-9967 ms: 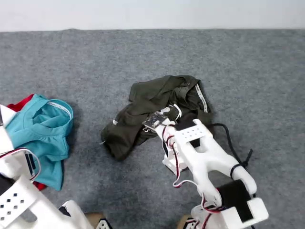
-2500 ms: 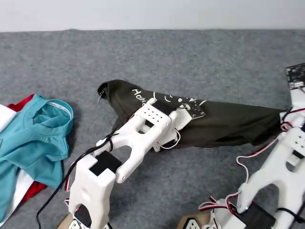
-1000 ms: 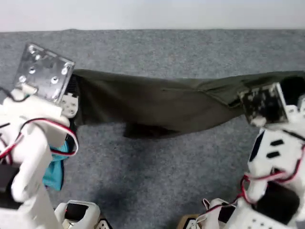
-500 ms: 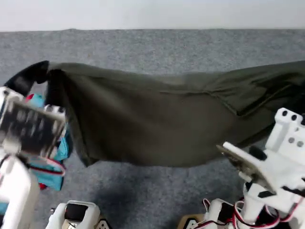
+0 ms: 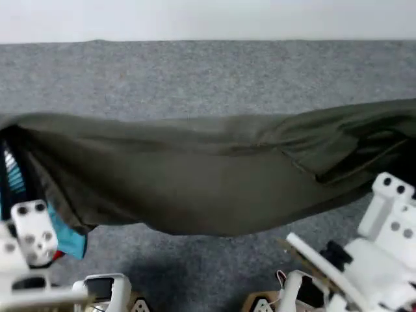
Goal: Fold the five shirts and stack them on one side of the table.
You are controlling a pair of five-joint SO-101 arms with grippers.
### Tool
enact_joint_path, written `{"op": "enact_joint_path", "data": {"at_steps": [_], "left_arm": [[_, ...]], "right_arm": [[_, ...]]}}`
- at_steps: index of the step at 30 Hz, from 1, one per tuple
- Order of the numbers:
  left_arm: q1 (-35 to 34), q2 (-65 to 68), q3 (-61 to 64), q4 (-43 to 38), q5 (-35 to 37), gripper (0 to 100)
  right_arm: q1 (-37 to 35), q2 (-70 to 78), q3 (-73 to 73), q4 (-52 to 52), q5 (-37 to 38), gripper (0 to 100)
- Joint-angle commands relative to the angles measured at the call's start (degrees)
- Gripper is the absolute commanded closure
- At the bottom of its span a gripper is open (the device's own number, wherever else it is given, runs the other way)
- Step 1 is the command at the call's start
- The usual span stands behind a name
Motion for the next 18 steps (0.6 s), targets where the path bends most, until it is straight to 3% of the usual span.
{"op": "enact_joint_path", "data": {"at_steps": [1,18], "left_arm": [[-0.44,-1.32,-0.75,3.52,-0.53,100],[-0.62,-5.45,-0.04,6.33,-3.34,100]], "right_arm": [[-0.13,-1.27,-2.99,2.15,0.7,98.8],[-0.13,-5.93,-10.11,2.15,0.79,98.8]]}}
